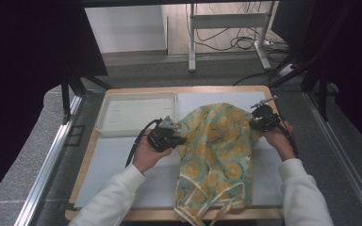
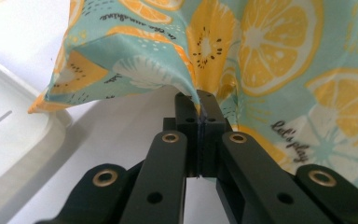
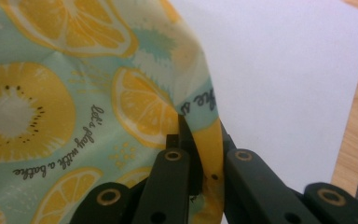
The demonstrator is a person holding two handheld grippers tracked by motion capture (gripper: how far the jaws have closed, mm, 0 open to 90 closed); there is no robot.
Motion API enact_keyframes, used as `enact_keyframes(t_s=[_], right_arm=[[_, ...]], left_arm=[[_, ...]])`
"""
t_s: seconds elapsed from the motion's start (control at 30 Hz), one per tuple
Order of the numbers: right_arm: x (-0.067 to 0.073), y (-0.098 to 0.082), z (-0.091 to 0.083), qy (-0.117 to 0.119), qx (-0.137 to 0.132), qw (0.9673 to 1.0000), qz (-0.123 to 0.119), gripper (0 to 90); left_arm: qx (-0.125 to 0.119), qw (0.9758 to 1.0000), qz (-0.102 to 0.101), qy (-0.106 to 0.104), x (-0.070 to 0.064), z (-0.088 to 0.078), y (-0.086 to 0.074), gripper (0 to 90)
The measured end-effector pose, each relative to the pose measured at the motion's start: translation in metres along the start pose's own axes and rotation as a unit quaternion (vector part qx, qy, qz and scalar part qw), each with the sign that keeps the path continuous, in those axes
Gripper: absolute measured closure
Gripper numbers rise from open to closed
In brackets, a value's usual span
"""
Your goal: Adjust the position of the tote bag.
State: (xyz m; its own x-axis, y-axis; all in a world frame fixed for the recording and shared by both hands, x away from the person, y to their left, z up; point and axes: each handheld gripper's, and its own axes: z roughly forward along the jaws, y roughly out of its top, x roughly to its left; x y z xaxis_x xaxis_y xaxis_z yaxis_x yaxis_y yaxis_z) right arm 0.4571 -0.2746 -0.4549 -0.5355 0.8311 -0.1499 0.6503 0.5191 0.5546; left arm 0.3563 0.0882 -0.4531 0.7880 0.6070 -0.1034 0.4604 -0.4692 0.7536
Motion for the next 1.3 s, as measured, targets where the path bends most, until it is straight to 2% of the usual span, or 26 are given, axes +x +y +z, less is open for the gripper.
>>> enact_keyframes(t_s=[0.1, 0.13, 0.27, 0.4, 0.5, 0.57, 0.77, 0.93, 1.1, 1.3], right_arm=[[-0.003, -0.001, 0.007, 0.005, 0.003, 0.9999, 0.009, 88.4], [-0.003, -0.001, 0.009, 0.004, 0.003, 0.9999, 0.011, 88.4], [-0.001, -0.001, 0.014, 0.003, 0.005, 0.9999, 0.009, 87.8], [-0.001, -0.001, 0.012, 0.001, 0.002, 1.0, 0.005, 83.5], [-0.001, -0.002, 0.009, -0.001, -0.003, 1.0, 0.005, 79.7], [-0.002, -0.003, 0.005, -0.002, -0.005, 1.0, 0.008, 72.3], [-0.002, -0.008, -0.015, 0.005, -0.029, 0.9995, 0.013, 50.4], [0.0, -0.015, -0.039, 0.007, -0.053, 0.9984, 0.021, 41.9], [0.006, -0.028, -0.059, 0.021, -0.069, 0.9971, 0.024, 39.6], [0.018, -0.048, -0.071, 0.043, -0.082, 0.9956, 0.016, 38.1]], left_arm=[[0.003, 1.0, 0.004, 0.0, 0.001, 0.0, -0.003, 89.9], [0.0, 1.0, -0.002, 0.0, 0.001, 0.001, -0.004, 89.8], [0.005, 1.0, -0.006, 0.001, 0.003, 0.003, -0.008, 89.6], [0.006, 0.9999, -0.009, 0.0, 0.004, 0.005, -0.012, 88.0], [0.001, 0.9999, -0.01, 0.005, 0.004, 0.007, -0.015, 82.9], [-0.001, 0.9999, -0.01, 0.01, 0.004, 0.007, -0.017, 74.8], [-0.016, 0.9993, -0.015, 0.029, 0.007, -0.004, -0.024, 54.2], [-0.027, 0.9985, -0.035, 0.033, 0.013, -0.017, -0.031, 42.6], [-0.031, 0.9981, -0.043, 0.033, 0.012, -0.026, -0.037, 40.4], [-0.027, 0.9983, -0.032, 0.04, 0.009, -0.028, -0.04, 39.6]])
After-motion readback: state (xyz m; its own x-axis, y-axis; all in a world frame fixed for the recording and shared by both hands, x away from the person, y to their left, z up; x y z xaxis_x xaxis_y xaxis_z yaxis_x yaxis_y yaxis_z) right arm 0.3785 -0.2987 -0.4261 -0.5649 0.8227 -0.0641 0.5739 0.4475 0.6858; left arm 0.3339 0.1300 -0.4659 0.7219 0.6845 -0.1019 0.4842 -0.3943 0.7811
